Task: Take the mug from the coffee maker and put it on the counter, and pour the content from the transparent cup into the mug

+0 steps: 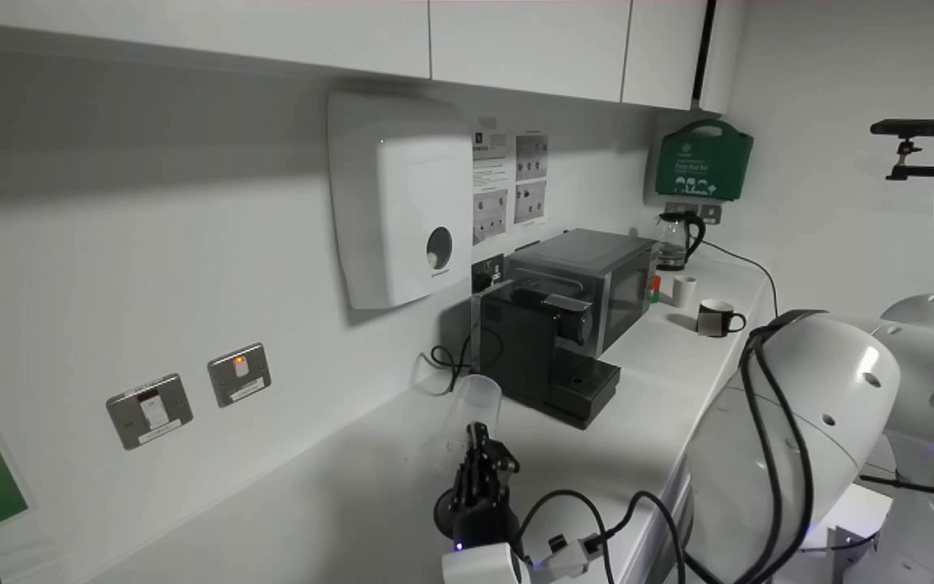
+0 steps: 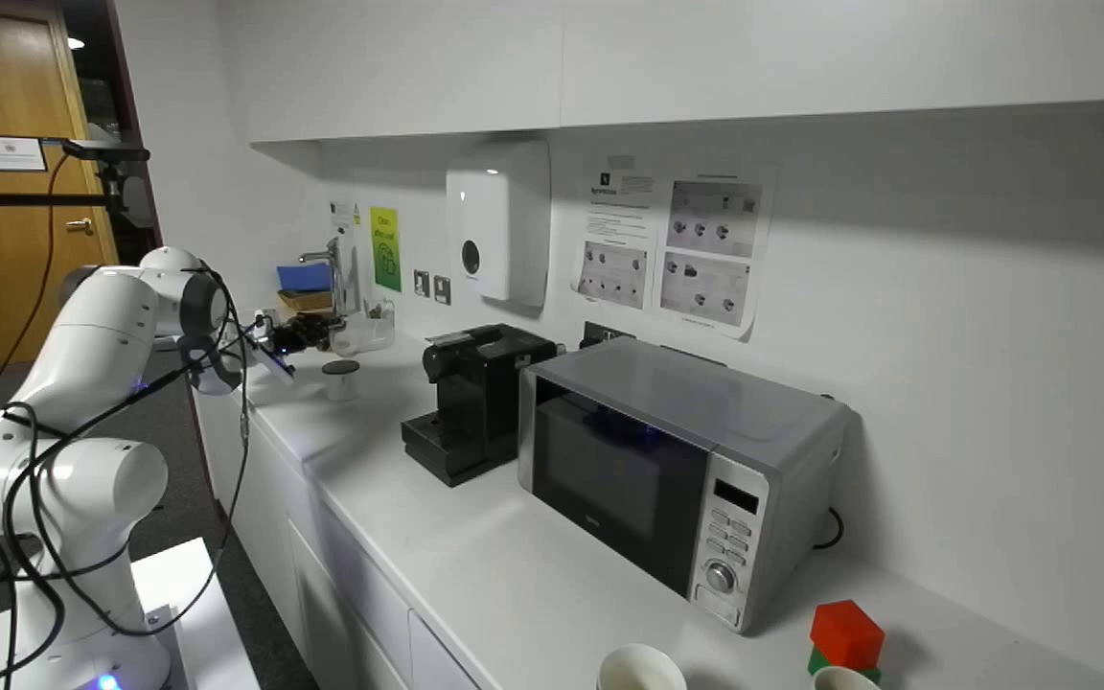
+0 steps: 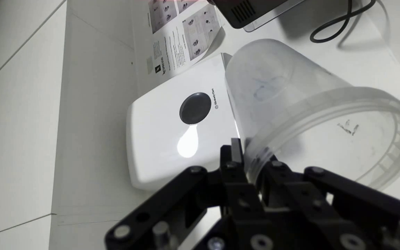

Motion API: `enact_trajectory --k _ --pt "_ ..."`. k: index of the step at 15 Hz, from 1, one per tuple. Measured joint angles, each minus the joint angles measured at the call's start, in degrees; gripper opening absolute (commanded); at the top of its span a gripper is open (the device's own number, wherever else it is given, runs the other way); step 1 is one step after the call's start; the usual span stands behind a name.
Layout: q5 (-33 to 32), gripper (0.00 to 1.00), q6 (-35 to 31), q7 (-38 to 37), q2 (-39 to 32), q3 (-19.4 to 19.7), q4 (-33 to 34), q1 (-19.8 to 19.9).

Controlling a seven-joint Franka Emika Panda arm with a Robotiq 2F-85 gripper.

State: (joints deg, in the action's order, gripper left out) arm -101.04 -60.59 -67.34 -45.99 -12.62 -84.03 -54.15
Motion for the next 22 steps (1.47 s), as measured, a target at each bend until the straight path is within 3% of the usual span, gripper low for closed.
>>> enact_trajectory --k 13,22 --pt "-0.5 0.02 0.0 0.6 0.0 0.2 0.0 0.1" --pt "0.9 0.02 0.0 -6.3 0.4 0.0 0.0 0.7"
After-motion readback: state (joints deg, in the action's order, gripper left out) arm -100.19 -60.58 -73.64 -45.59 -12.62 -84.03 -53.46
